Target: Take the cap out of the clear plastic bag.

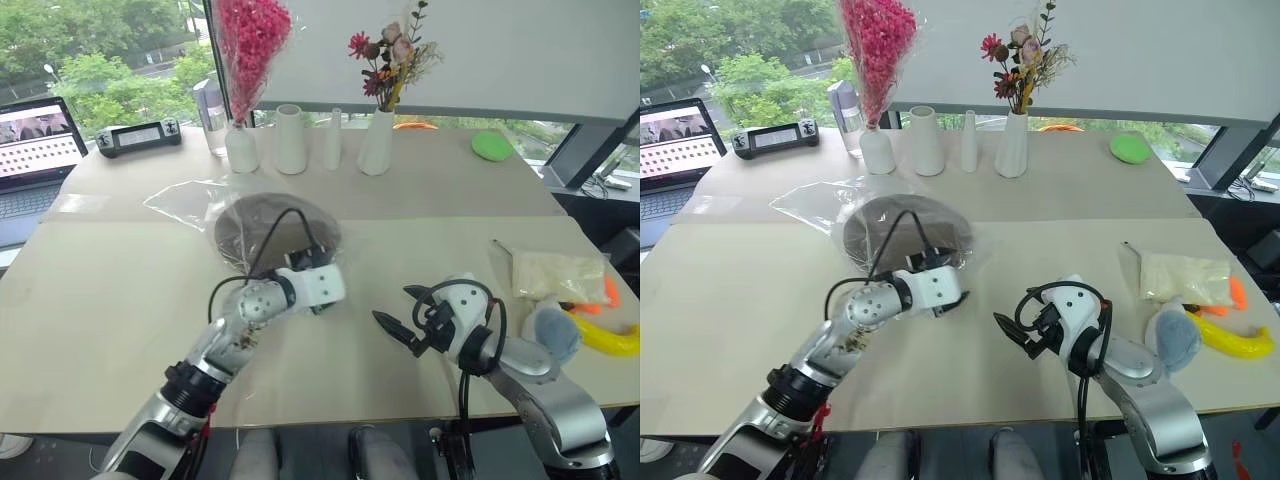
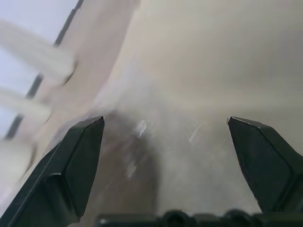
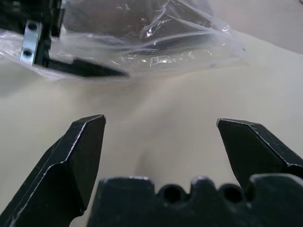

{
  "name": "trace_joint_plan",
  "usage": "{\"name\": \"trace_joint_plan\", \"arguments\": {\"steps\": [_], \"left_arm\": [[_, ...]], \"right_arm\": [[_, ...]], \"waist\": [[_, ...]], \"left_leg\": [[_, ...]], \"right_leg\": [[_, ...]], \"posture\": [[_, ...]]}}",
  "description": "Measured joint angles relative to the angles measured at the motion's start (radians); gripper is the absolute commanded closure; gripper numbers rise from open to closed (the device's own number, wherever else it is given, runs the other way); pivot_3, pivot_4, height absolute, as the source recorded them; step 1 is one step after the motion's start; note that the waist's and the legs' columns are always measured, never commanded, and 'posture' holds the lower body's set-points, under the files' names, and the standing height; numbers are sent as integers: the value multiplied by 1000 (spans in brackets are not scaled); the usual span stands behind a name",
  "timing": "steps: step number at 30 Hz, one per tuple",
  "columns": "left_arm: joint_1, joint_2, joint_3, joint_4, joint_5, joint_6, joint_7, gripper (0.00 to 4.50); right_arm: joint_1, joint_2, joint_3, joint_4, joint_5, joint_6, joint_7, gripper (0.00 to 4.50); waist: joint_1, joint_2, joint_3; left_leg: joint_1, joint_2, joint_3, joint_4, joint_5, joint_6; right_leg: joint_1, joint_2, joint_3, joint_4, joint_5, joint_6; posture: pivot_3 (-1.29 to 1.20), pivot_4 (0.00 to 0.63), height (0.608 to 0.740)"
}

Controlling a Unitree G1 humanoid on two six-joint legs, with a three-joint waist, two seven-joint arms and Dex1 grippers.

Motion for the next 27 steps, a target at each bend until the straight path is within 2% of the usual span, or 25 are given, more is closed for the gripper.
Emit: {"name": "trace_joint_plan", "arguments": {"steps": [12,21,27], "left_arm": [[3,5,-32,0,79,26,-2,47],[4,-59,-48,42,121,31,56,47],[-27,-92,-49,124,173,31,154,47]], "right_arm": [[33,-8,-7,-52,10,40,-13,0],[33,-9,-9,-71,13,68,-18,0],[43,-29,-30,-92,38,88,-17,0]], "waist": [[-2,0,0],[-1,0,0],[-2,0,0]], "left_leg": [[0,0,0,0,0,0],[0,0,0,0,0,0],[1,0,0,0,0,0]], "right_leg": [[0,0,0,0,0,0],[0,0,0,0,0,0],[0,0,0,0,0,0]], "posture": [[0,150,740],[0,150,740],[0,150,740]]}}
